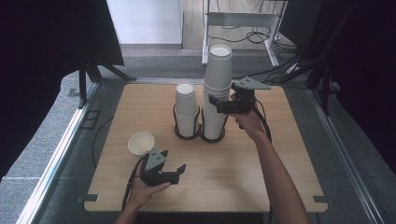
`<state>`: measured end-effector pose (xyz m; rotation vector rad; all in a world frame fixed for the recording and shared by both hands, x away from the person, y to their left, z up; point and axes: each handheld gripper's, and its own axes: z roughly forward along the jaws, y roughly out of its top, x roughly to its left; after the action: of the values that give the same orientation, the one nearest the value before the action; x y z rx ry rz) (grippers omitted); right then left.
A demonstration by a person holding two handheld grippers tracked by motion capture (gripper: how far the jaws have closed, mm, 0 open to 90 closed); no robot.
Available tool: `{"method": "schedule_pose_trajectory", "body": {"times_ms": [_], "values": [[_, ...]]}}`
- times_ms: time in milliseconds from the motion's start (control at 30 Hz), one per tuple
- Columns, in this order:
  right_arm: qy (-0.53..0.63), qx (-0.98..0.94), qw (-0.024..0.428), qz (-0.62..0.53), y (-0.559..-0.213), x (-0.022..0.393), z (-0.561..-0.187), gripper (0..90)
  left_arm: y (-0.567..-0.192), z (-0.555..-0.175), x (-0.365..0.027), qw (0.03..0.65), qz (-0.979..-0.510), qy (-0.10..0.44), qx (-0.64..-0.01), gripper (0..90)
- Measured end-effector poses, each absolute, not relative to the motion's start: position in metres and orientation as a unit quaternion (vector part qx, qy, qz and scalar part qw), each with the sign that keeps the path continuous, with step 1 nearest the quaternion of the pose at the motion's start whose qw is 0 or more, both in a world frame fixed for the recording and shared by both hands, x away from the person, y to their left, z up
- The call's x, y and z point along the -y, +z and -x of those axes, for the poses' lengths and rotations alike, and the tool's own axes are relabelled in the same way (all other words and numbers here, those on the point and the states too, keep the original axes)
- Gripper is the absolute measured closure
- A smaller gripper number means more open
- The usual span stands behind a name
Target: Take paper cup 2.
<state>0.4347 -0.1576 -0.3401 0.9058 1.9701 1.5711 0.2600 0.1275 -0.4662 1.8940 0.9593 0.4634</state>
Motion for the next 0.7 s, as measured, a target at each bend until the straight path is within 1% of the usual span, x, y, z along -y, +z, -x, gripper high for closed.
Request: {"method": "schedule_pose_trajectory", "body": {"times_ms": [200, 300, 533, 700], "values": [[0.566, -0.719, 0.225, -0.334, -0.3375, 0.1496, -0.4431, 0.9, -0.4674, -0.2596, -0.1252, 0.464, -0.775, 0.186, -0.387, 14.6], [0.562, -0.720, 0.236, -0.331, -0.3399, 0.1480, -0.4442, 2.9, -0.4675, -0.2593, -0.1244, 0.464, -0.775, 0.186, -0.386, 14.7], [0.560, -0.722, 0.241, -0.327, -0.3400, 0.1485, -0.4431, 3.8, -0.4685, -0.2591, -0.1226, 0.463, -0.777, 0.184, -0.385, 14.8], [0.560, -0.722, 0.242, -0.326, -0.3402, 0.1486, -0.4430, 3.9, -0.4667, -0.2575, -0.1203, 0.472, -0.774, 0.175, -0.383, 14.8]]}}
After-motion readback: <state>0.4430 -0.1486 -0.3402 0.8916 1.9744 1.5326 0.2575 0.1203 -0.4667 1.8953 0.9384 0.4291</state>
